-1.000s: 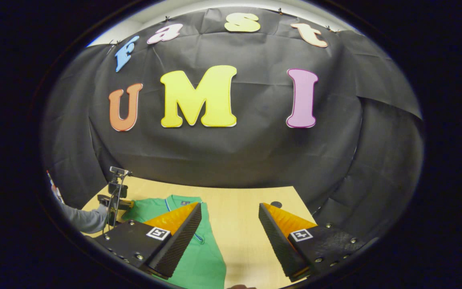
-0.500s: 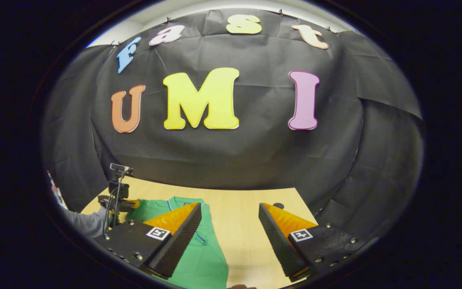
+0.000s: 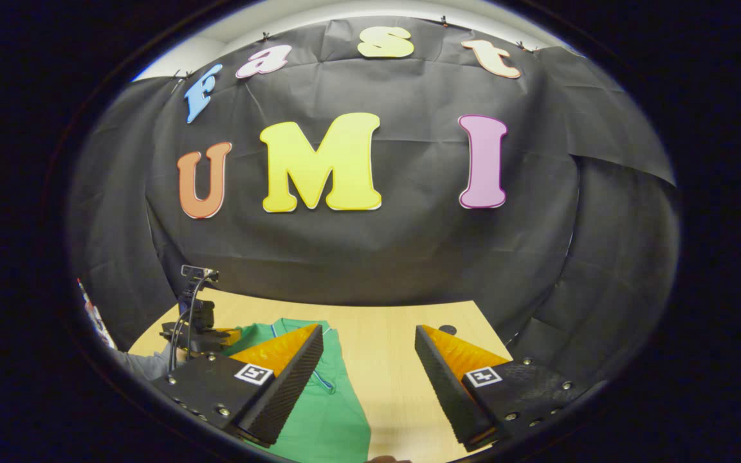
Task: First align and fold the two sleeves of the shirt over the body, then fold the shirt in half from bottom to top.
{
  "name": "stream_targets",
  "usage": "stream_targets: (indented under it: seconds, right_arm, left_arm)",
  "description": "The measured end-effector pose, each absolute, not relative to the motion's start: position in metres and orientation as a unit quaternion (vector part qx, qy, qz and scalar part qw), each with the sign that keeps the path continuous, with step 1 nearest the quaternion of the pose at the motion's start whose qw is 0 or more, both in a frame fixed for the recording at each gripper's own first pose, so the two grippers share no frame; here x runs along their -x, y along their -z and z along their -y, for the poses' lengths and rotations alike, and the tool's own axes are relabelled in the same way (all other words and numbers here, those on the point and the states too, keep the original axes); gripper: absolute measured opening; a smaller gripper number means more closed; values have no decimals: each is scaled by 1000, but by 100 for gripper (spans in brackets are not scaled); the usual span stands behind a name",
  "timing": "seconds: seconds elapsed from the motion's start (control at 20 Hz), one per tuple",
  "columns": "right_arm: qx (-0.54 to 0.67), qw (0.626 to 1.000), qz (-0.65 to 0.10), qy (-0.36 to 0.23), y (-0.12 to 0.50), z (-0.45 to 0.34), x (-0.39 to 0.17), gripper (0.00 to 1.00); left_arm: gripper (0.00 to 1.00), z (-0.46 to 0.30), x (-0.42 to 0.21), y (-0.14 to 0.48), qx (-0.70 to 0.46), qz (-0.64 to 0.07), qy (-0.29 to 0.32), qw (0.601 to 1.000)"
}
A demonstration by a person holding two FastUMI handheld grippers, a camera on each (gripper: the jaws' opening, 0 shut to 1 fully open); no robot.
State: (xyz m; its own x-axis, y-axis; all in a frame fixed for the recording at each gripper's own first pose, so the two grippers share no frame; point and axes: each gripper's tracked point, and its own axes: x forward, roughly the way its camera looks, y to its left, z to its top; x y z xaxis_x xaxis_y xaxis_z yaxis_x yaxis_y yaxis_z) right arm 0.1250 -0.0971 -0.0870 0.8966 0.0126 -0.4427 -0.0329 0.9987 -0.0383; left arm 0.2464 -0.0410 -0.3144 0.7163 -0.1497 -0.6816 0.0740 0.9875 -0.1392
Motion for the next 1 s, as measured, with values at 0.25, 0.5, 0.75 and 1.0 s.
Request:
stream_targets:
  seconds: [0.25,0.5,0.75,1.0]
  right_arm:
    - [23,973,-230,-9,90,100,-123,93]
    - [18,972,-233,-3,95,103,-123,93]
    - [15,972,-234,-5,96,100,-123,91]
    - [14,971,-237,-4,100,98,-121,93]
  left_arm:
    - [3,76,-234,309,56,-370,87,923]
    - [3,100,-221,313,71,-381,106,916]
    - [73,107,-214,327,12,-384,125,915]
    - [100,104,-211,324,-8,-377,125,918]
